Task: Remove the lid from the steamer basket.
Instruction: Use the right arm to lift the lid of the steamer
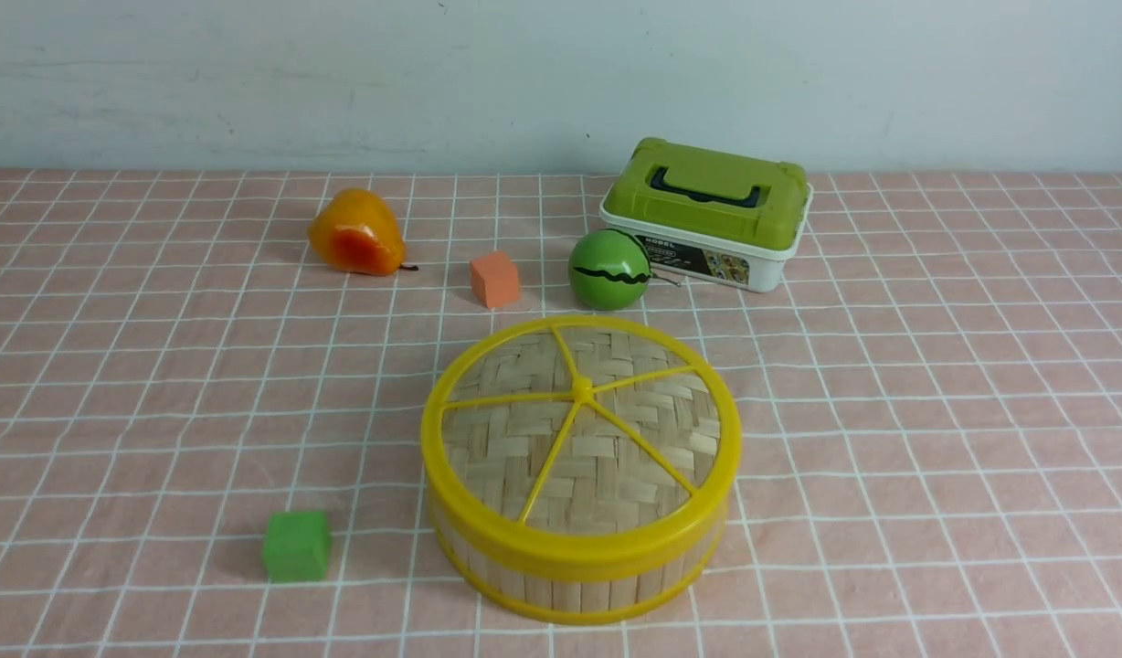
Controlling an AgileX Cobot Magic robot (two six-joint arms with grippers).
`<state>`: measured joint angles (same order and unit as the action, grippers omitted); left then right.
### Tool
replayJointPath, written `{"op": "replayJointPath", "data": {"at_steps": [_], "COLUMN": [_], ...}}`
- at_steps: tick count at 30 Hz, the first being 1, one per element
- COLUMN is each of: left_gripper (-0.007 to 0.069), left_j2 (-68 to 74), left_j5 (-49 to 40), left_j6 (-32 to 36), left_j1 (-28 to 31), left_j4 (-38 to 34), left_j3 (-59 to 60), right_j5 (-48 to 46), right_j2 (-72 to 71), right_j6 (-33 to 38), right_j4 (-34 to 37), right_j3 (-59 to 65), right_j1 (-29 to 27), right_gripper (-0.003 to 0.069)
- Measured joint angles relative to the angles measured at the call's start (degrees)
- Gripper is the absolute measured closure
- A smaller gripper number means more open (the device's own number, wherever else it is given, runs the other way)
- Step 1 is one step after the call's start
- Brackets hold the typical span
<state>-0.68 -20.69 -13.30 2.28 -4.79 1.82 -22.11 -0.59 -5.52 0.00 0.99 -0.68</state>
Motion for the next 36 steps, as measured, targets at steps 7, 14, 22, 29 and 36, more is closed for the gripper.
{"op": "replayJointPath", "data": {"at_steps": [7, 14, 22, 29, 36], "left_gripper": [0.0386, 0.0386, 0.0386, 0.0386, 0.0386], "left_j2": [0.0, 0.0, 0.0, 0.0, 0.0], "left_j5": [0.0, 0.0, 0.0, 0.0, 0.0], "left_j6": [0.0, 0.0, 0.0, 0.0, 0.0], "left_j1": [0.0, 0.0, 0.0, 0.0, 0.0], "left_j4": [0.0, 0.0, 0.0, 0.0, 0.0], "left_j3": [0.0, 0.0, 0.0, 0.0, 0.0], "right_j5": [0.0, 0.0, 0.0, 0.0, 0.0], "right_j2": [0.0, 0.0, 0.0, 0.0, 0.0], "right_j6": [0.0, 0.0, 0.0, 0.0, 0.0], "right_j4": [0.0, 0.0, 0.0, 0.0, 0.0], "right_j3": [0.0, 0.0, 0.0, 0.0, 0.0], "right_j1": [0.0, 0.0, 0.0, 0.0, 0.0], "right_gripper": [0.0549, 0.0538, 0.0529, 0.0522, 0.0522]}}
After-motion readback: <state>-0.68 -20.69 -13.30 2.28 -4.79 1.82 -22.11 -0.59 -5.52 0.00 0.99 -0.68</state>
